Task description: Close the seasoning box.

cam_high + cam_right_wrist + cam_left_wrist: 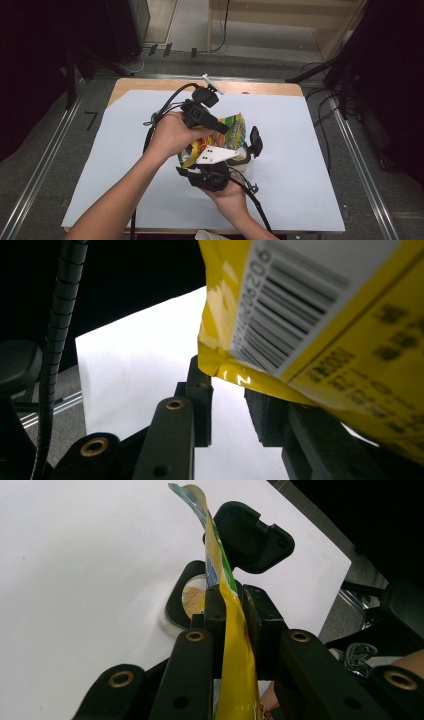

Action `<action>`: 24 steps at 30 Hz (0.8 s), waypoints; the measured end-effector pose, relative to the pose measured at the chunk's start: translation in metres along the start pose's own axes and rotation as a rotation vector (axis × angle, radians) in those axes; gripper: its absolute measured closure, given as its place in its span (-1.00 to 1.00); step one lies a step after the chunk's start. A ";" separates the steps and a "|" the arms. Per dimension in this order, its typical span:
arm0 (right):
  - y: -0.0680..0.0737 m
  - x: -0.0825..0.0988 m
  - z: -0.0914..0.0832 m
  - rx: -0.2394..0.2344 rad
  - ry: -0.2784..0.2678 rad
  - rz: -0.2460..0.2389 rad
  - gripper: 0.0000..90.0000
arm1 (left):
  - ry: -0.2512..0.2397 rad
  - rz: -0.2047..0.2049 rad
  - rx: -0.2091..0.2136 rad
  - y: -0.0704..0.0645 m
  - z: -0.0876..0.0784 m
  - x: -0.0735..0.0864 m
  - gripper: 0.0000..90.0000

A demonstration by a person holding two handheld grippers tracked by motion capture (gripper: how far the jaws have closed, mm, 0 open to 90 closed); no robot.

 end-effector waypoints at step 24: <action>-0.003 0.001 0.000 -0.001 0.007 0.011 0.65 | 0.003 -0.006 0.002 0.002 0.003 -0.002 0.81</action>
Point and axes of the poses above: each handheld gripper's, and its own axes: z roughly forward along the jaws, x roughly out of its underside, y roughly to its left, the point moved 1 cm from there along z, roughly forward along the jaws, and after that the axes turned 13 degrees about x, right-handed, at the moved point
